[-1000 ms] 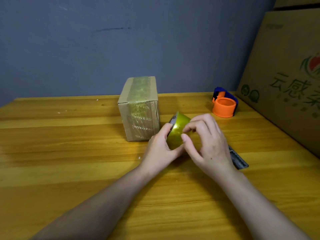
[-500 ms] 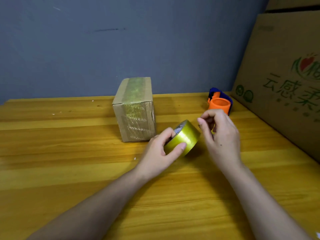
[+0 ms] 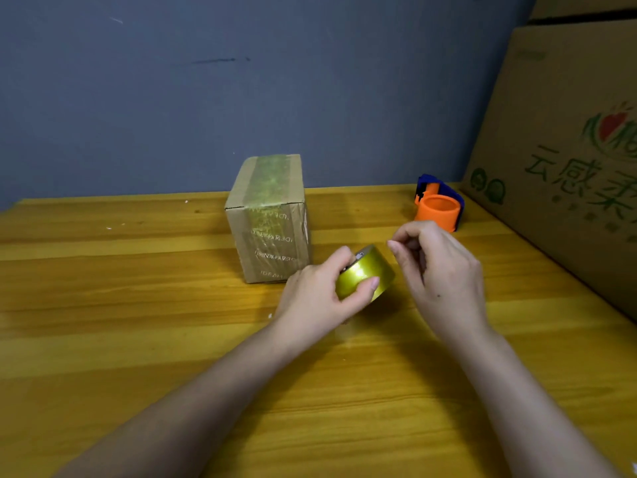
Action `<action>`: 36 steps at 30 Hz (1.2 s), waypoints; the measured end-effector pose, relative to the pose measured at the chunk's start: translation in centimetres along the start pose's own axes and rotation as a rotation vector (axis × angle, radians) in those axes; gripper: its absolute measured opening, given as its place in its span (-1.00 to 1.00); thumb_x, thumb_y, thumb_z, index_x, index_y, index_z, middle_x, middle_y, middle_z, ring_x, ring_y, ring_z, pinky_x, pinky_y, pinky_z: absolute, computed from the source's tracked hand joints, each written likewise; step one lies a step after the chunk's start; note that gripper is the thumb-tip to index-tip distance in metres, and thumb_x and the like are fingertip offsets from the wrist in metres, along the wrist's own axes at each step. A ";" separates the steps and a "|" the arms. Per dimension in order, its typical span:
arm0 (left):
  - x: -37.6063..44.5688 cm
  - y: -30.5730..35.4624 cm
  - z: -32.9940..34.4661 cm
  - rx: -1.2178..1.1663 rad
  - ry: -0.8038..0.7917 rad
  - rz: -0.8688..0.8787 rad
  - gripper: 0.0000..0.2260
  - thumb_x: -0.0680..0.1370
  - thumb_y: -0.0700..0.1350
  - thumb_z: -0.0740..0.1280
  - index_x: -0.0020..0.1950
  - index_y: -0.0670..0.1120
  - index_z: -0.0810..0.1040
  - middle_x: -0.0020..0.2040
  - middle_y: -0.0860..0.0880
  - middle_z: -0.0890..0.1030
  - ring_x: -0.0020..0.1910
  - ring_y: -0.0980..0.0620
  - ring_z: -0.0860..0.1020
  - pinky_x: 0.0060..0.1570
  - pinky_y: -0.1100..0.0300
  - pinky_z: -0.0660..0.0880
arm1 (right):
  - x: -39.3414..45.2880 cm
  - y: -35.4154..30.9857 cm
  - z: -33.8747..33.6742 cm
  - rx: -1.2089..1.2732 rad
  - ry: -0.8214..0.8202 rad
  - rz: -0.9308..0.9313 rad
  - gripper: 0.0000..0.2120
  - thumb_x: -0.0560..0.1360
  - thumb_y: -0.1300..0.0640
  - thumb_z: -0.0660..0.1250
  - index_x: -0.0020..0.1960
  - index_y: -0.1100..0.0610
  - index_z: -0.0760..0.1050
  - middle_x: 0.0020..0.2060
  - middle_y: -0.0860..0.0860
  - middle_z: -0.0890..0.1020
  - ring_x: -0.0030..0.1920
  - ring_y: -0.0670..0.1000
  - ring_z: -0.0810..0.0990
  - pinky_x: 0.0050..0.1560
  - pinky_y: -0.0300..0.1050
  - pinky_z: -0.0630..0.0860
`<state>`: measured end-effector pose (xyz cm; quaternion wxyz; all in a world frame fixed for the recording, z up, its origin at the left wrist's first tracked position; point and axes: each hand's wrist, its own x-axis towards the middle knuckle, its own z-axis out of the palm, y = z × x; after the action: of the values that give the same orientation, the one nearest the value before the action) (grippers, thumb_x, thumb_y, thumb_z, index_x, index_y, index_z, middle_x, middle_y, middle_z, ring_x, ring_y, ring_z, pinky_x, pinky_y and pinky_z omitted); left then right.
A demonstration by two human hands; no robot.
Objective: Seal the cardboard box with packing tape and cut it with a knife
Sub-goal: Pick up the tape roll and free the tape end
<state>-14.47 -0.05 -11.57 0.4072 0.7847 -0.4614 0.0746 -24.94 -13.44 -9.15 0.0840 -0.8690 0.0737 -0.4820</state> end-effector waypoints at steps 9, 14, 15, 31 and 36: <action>0.9 1.2 -0.1 -0.363 -0.116 -0.147 -0.79 0.49 0.14 0.27 -0.24 0.06 0.37 -0.55 0.03 0.53 -0.56 0.01 0.55 -0.42 0.17 0.47 | 0.6 0.0 -0.8 -0.087 -0.008 -0.078 -0.84 0.56 0.06 0.24 -0.05 0.14 0.51 -0.25 -0.01 0.61 -0.27 0.00 0.57 -0.33 -0.14 0.42; 1.5 2.2 -1.1 0.041 -0.100 -0.144 -0.73 0.53 0.19 0.22 -0.09 -0.02 0.40 -0.48 0.00 0.61 -0.39 0.05 0.63 -0.18 0.13 0.57 | 1.8 -1.1 -2.0 -0.121 -0.021 -0.122 -0.82 0.55 0.04 0.20 -0.05 0.12 0.50 -0.25 -0.01 0.61 -0.26 0.00 0.58 -0.36 -0.12 0.44; 1.6 2.3 -1.2 0.075 -0.100 -0.153 -0.72 0.53 0.20 0.21 -0.08 -0.02 0.39 -0.46 0.00 0.62 -0.37 0.04 0.64 -0.16 0.13 0.58 | 2.0 -1.4 -2.2 -0.132 -0.034 -0.132 -0.82 0.55 0.03 0.20 -0.06 0.11 0.49 -0.26 -0.01 0.61 -0.26 0.00 0.59 -0.37 -0.12 0.46; -0.9 2.8 -3.3 -0.984 -0.379 -0.338 -0.80 0.54 -0.01 0.29 -0.01 -0.15 0.54 -0.35 -0.14 0.63 -0.36 -0.05 0.62 -0.28 0.15 0.56 | 5.8 -0.3 -3.5 -0.060 -0.233 0.158 -0.89 0.56 -0.04 0.21 0.01 -0.01 0.37 -0.29 -0.11 0.51 -0.36 -0.11 0.47 -0.41 -0.16 0.40; -1.5 3.3 -4.4 -0.805 -0.275 -0.189 -0.92 0.57 -0.07 0.28 -0.08 -0.05 0.46 -0.45 -0.01 0.56 -0.50 0.01 0.54 -0.40 0.15 0.50 | 5.6 0.0 -2.8 0.079 -0.260 0.263 -0.92 0.56 -0.01 0.22 -0.03 -0.02 0.37 -0.33 -0.10 0.51 -0.34 -0.10 0.48 -0.35 -0.05 0.45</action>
<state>-16.73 3.23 -7.52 0.6203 0.6049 -0.4299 -0.2540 -24.41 -14.81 -3.03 0.1890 -0.9030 0.1563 -0.3528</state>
